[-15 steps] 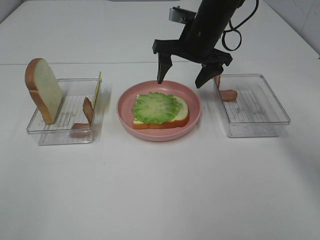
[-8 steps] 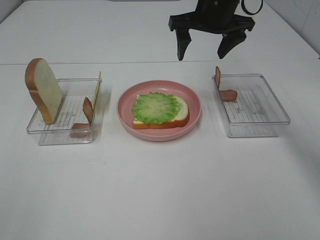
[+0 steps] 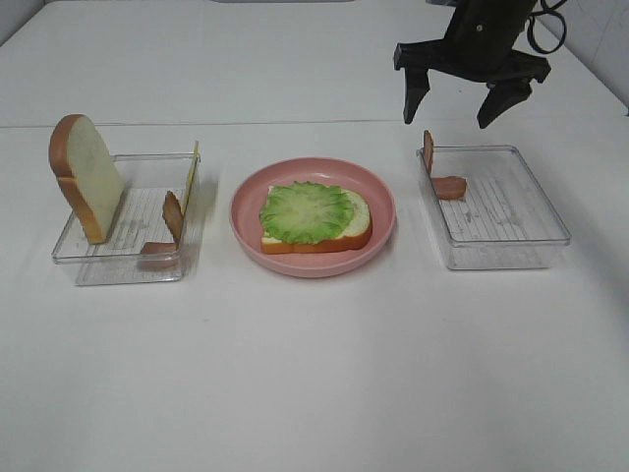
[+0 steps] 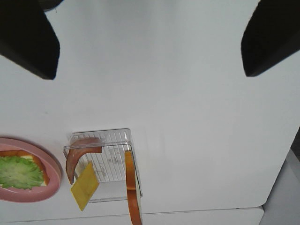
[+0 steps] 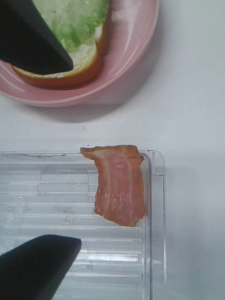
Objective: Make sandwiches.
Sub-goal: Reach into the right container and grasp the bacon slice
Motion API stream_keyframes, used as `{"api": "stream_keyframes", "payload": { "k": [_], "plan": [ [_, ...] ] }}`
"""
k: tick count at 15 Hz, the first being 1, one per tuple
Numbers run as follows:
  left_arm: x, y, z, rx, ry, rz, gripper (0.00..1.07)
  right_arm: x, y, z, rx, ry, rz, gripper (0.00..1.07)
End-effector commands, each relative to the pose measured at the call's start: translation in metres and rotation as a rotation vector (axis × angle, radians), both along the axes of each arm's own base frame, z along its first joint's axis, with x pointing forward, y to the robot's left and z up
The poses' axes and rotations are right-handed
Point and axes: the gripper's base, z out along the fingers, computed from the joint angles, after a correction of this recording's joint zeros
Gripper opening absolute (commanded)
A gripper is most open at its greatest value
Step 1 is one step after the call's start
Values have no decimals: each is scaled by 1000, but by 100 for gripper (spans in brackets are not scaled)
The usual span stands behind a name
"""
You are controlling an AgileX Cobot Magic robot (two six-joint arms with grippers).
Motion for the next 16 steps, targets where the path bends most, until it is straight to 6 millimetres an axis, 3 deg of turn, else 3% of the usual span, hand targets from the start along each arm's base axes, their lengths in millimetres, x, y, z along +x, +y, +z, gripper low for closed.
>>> {"api": "stream_keyframes", "payload": {
  "k": [1, 3, 12, 14, 16],
  "plan": [
    [-2, 0, -1, 1, -20, 2, 98, 8, 2, -16, 35, -9, -4, 88],
    [-2, 0, -1, 1, -20, 2, 98, 13, 3, -32, 37, -14, -2, 87],
    [-2, 0, -1, 1, -20, 2, 98, 20, 2, -61, 54, 8, -10, 83],
    [-2, 0, -1, 1, -20, 2, 98, 20, 2, -61, 54, 8, -10, 80],
    [-2, 0, -1, 1, -20, 2, 98, 21, 2, -61, 51, 4, -9, 70]
  ]
}}
